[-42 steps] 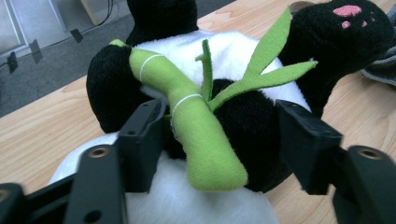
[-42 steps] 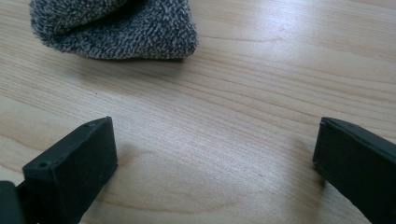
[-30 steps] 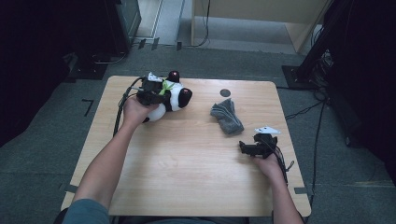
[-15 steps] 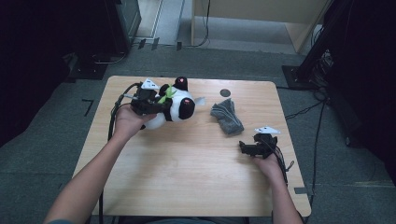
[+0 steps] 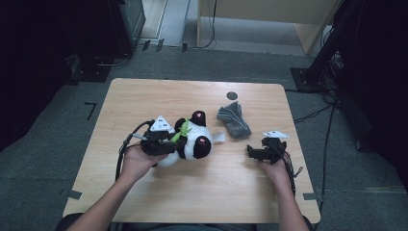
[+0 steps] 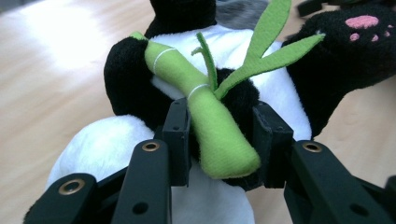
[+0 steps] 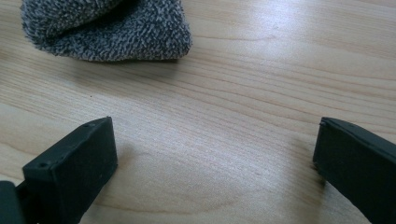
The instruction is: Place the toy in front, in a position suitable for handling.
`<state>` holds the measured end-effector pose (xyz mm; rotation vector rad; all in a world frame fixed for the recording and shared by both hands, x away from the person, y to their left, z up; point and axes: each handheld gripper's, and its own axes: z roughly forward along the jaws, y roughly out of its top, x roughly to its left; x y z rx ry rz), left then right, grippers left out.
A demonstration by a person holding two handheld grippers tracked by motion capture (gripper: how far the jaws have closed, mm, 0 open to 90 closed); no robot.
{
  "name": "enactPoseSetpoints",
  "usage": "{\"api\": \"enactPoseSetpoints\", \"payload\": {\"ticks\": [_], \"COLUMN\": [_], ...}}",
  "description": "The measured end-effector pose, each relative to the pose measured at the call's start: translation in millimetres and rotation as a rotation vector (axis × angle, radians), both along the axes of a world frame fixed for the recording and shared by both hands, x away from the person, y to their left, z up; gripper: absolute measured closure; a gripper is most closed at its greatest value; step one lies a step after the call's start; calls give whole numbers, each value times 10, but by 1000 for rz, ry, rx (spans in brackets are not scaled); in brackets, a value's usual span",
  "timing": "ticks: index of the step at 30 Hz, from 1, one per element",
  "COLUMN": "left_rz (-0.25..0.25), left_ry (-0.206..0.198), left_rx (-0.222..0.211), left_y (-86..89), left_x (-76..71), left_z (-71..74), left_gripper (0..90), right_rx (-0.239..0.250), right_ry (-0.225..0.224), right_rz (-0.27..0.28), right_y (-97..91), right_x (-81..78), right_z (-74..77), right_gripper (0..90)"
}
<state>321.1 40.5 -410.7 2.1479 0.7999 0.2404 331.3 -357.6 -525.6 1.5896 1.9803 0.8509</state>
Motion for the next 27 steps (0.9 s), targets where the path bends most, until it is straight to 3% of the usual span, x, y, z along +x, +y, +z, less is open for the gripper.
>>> {"api": "enactPoseSetpoints", "payload": {"ticks": [8,14,17,21,24,27], "left_rz": [-29,-19,-29,-31,-43,-33], "left_ry": [8,5,3,62,66,38], "left_rx": [-44,-102,-136,-197,-212,-217], "left_y": [-70,-50,-20,-1,8,29], "left_x": [-145,-191,-203,-166,-158,-177], "left_z": [-192,-255,-285,-270,-267,-223], "left_gripper": [611,576,529,437,371,336], "right_rx": [1,1,2,2,2,-2], "right_ry": [1,2,2,3,4,13], "right_rz": [6,7,4,5,6,14], "right_y": [41,39,38,37,34,26], "right_x": [9,9,9,7,7,14], "right_z": [1,1,1,2,3,13], "right_gripper": [0,0,0,0,0,2]}}
